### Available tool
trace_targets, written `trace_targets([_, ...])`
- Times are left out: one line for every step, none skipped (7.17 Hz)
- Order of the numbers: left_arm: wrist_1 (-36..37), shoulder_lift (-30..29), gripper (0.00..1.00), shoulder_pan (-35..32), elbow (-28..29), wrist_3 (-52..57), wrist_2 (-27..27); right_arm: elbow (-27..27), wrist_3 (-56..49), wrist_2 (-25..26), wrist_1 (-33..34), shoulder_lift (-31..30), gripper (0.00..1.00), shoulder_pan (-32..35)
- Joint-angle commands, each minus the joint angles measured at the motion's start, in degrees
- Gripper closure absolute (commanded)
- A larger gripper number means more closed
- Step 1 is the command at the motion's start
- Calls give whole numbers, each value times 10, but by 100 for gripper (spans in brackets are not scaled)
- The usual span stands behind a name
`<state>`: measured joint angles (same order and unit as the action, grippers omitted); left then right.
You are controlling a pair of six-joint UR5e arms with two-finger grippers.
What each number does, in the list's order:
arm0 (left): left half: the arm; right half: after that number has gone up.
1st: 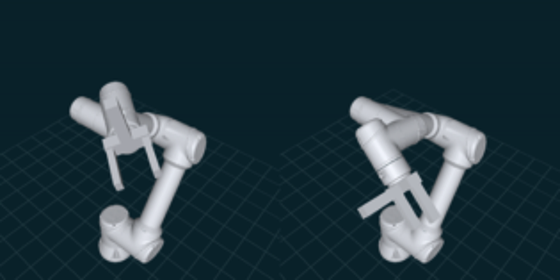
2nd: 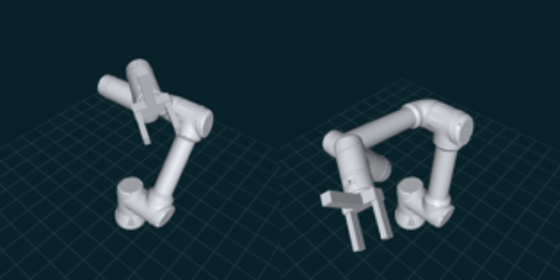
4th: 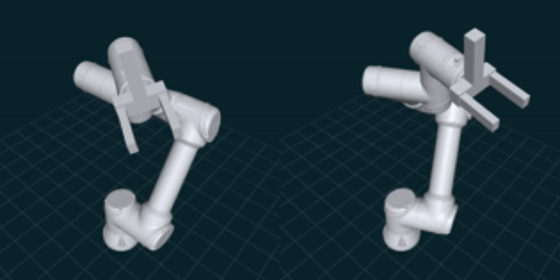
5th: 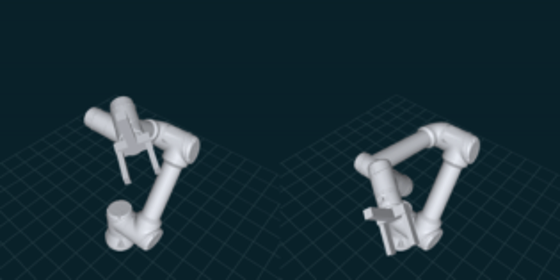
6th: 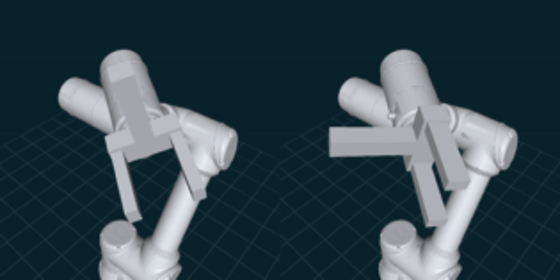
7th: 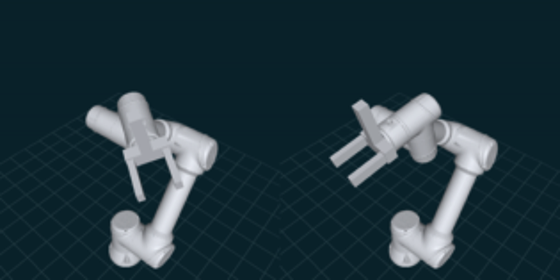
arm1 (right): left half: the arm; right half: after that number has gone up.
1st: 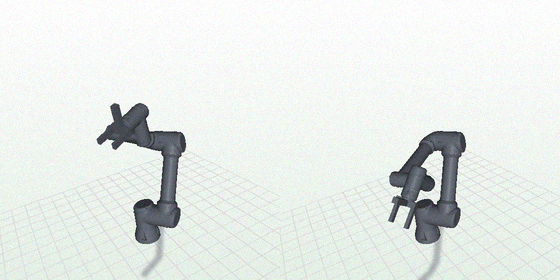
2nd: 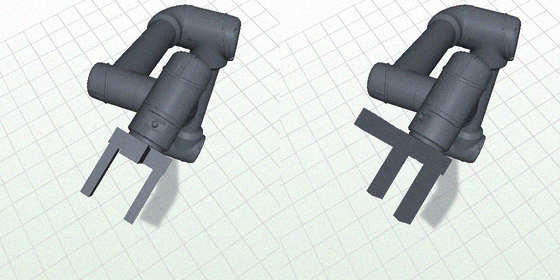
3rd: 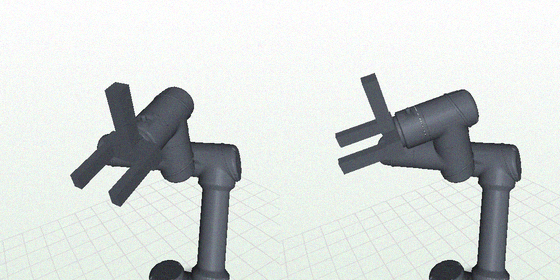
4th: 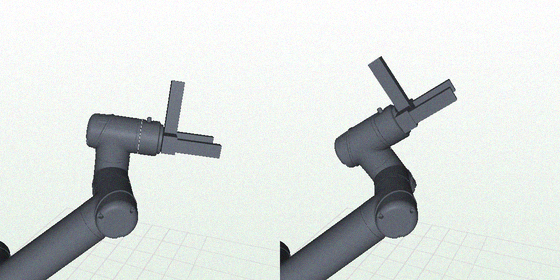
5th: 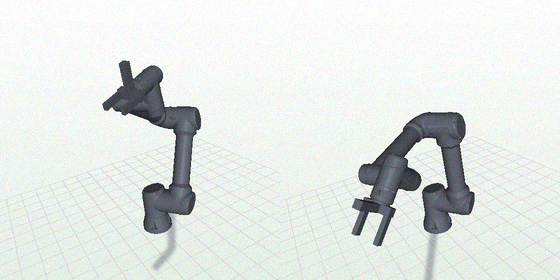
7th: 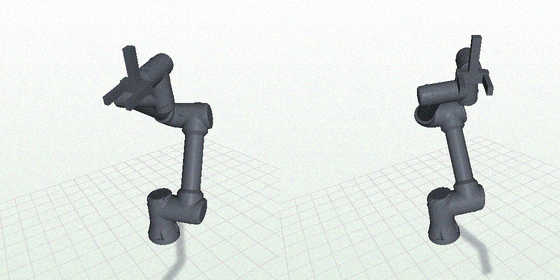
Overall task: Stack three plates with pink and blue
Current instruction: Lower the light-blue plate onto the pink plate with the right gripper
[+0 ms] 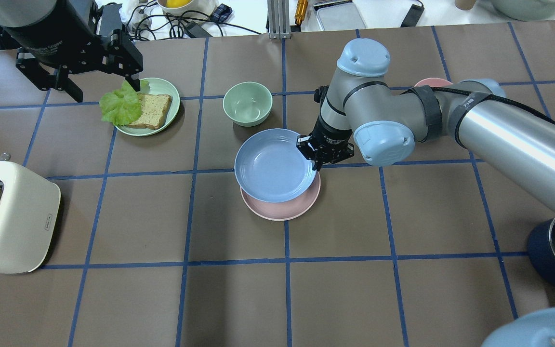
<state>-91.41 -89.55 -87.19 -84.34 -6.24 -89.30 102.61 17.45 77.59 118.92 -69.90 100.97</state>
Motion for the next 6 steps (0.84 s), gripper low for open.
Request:
trace_targets([0,-1,0,0,1,0,0,24,-4,4,2,-15,100,-1])
trace_targets([0,-1,0,0,1,0,0,29,-4,2,3,-16,100,-1])
trace_targets([0,-1,0,0,1,0,1,29,-4,1,6,-15,100,0])
trace_targets([0,-1,0,0,1,0,0,29,-4,-1,6,-15,100,0])
trace_targets([0,-2,0,0,1,0,2,29,-4,-2,6,-10,100,0])
trace_targets([0,-2,0,0,0,0,1,29,-6,-2,6,-8,100,0])
